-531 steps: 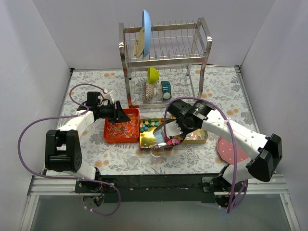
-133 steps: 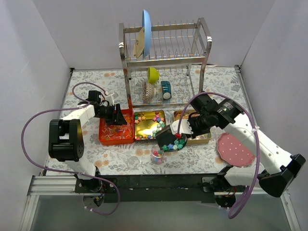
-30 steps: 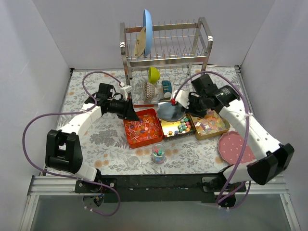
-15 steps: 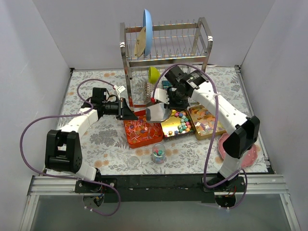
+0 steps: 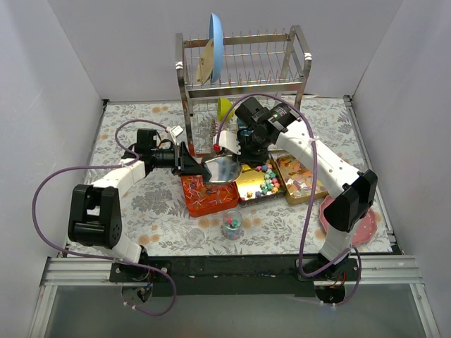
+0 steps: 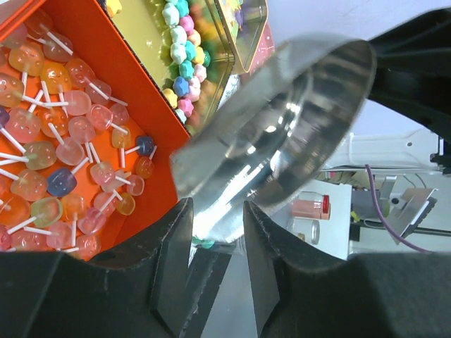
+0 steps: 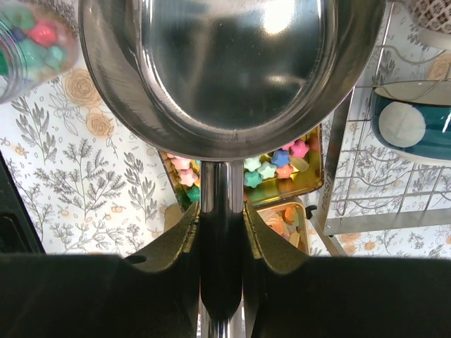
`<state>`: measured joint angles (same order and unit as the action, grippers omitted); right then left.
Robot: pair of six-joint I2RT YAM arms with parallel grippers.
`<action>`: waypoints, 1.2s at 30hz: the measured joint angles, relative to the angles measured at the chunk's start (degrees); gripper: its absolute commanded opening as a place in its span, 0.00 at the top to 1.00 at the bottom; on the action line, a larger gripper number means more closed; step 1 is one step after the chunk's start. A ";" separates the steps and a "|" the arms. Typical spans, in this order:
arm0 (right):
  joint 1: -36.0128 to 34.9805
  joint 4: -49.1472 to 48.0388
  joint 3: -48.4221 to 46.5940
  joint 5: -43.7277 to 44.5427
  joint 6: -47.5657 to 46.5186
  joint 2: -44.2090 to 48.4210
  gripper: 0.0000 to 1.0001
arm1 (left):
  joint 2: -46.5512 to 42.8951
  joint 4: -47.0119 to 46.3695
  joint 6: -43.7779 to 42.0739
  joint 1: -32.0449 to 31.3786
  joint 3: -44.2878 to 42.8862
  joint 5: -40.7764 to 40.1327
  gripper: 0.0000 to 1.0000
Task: Pack the candies
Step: Adjust the spatula.
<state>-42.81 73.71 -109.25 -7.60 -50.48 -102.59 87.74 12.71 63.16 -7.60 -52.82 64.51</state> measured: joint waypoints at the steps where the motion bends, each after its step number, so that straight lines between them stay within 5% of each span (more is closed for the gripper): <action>1: -0.13 0.02 -0.39 -0.24 0.17 0.00 0.99 | 0.44 -0.66 0.61 0.00 0.02 0.07 0.65; 24: -0.98 0.96 -2.60 -2.16 3.76 0.04 0.99 | 3.10 -2.84 1.57 1.29 0.46 -0.66 0.62; 26: -1.01 0.96 -2.60 -3.04 3.87 0.09 0.99 | 3.13 -4.26 2.60 1.29 1.18 0.52 0.64; 33: -1.09 1.22 -2.60 -4.98 4.55 0.09 0.99 | 4.33 -18.69 13.53 1.29 5.57 9.07 0.99; 36: -0.83 1.68 -1.03 -5.81 4.15 0.22 0.99 | 4.68 -31.12 23.54 2.29 9.77 13.81 1.00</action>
<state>-43.64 75.40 -110.28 -13.41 -46.33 -102.37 92.42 -18.41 86.70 -5.30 -43.05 78.32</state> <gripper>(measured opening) 0.297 0.036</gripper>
